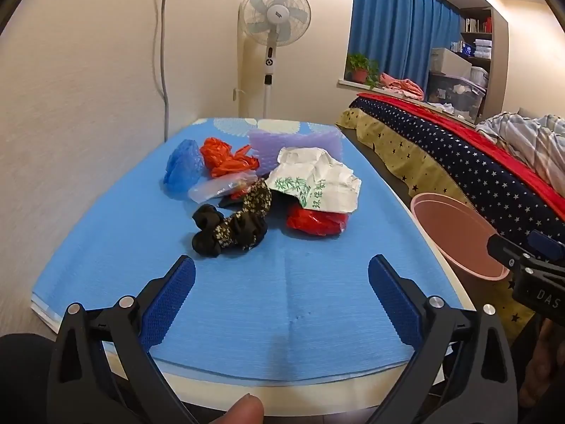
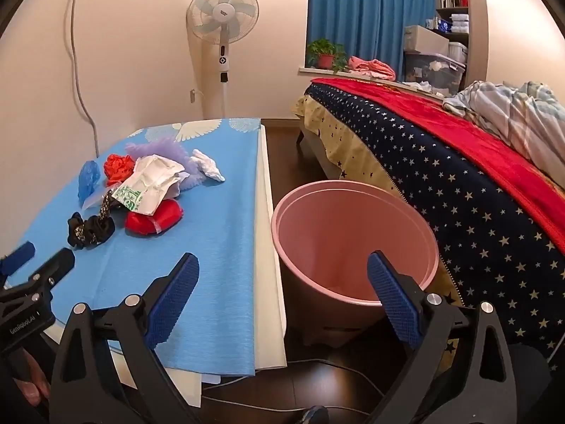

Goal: Collect trash

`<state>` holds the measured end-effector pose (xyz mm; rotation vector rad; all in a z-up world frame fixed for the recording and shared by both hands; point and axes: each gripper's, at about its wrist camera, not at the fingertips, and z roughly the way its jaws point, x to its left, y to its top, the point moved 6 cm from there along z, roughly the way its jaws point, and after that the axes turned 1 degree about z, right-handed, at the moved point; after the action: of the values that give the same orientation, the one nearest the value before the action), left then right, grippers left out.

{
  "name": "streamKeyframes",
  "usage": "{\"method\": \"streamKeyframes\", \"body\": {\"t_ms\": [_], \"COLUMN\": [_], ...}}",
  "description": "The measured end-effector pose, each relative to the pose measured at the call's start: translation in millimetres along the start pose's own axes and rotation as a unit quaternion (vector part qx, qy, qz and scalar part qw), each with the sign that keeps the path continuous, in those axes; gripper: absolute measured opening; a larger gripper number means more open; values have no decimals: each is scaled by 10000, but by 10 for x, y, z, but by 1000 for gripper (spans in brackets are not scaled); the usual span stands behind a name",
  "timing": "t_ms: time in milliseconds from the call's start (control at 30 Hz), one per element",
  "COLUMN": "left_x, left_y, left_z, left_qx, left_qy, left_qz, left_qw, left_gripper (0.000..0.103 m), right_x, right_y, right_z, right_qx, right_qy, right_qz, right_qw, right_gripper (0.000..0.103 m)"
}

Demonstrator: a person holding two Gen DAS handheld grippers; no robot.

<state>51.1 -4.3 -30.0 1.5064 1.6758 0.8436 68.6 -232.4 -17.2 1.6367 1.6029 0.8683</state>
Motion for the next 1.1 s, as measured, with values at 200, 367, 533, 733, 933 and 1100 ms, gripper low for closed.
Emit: {"method": "streamKeyframes", "body": {"t_ms": [200,367,533,733,933,1100], "left_x": [-26,-3,28,34,25,11], "left_y": [-23,-9,-3,3,9,6], "left_z": [18,-12,-17,-16,-42,-39], "left_qx": [51,18,20,48,6,-1], "left_qy": [-70,-19,67,63,46,16], "left_qz": [44,-78,-83,-64,-45,-26], "left_qw": [10000,10000,9999,9999,10000,10000], "left_gripper": [95,95,95,95,95,95], "right_x": [-1,8,9,6,-31,-30], "right_y": [9,14,18,43,47,58], "right_z": [-2,1,2,-5,-38,-41], "right_qx": [-48,-58,-64,-91,-128,-164], "right_qy": [21,18,21,25,33,43], "right_qz": [-10,-15,-10,27,61,55], "right_qw": [10000,10000,10000,10000,9999,9998], "right_gripper": [94,94,94,94,94,94]}}
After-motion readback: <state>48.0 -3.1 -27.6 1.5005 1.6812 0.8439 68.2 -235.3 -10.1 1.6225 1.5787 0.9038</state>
